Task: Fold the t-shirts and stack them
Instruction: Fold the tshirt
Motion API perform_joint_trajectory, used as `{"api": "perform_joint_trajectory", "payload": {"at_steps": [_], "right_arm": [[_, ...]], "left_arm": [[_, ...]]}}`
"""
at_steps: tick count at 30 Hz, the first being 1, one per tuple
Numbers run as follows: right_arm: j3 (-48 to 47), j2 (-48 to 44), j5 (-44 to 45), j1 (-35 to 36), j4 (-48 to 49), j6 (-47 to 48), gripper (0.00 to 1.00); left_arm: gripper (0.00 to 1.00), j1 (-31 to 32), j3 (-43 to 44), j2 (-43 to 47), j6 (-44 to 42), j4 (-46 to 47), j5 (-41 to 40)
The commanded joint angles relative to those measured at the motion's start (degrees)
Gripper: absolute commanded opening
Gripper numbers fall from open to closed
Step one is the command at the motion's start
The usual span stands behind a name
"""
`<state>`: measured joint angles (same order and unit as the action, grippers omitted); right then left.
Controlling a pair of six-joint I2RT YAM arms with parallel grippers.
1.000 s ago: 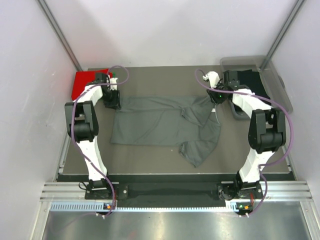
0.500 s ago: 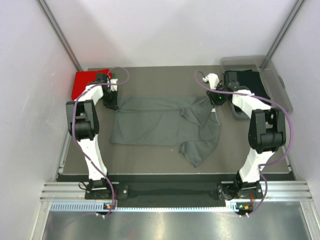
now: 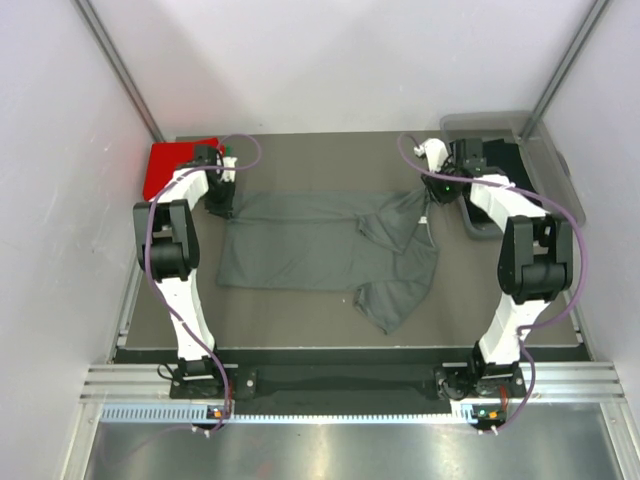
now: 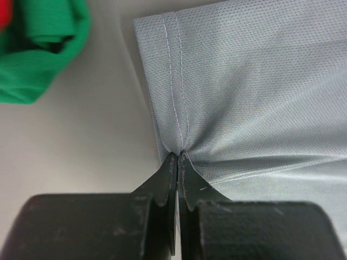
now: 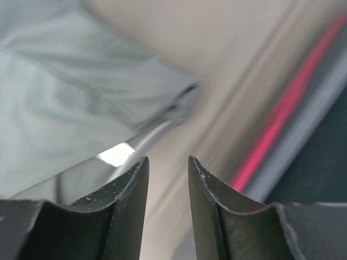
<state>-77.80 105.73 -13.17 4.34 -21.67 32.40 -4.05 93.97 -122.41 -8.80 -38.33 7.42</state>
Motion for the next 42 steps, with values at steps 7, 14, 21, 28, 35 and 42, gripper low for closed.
{"api": "perform_joint_trajectory", "payload": {"at_steps": [7,14,21,28,35,42], "right_arm": [[-12.81,8.08,0.51,-0.56,-0.47,2.31,0.36],[-14.05,10.81,-1.51,-0.65,-2.68,3.54,0.36],[-12.99,10.63,-4.49,-0.65,-2.76,3.90,0.38],[-15.27,13.18,-6.16,-0.65,-3.82,2.76,0.38],[-18.08,15.38,-8.01,-0.56,-4.78,1.79,0.38],[-20.02,17.40,-9.07,-0.56,-5.48,1.61,0.30]], "left_arm": [[0.00,-1.04,2.35,-2.04,-3.42,1.24,-8.82],[0.10,-1.04,4.89,-2.75,-4.30,0.19,-9.62],[0.40,3.77,2.44,9.37,-5.70,4.58,-4.17],[0.36,21.85,6.03,12.99,-5.97,0.11,7.25],[0.23,32.17,13.77,5.09,-3.34,-0.70,11.30],[0.20,35.25,20.28,-4.31,0.71,-1.57,16.21]]}}
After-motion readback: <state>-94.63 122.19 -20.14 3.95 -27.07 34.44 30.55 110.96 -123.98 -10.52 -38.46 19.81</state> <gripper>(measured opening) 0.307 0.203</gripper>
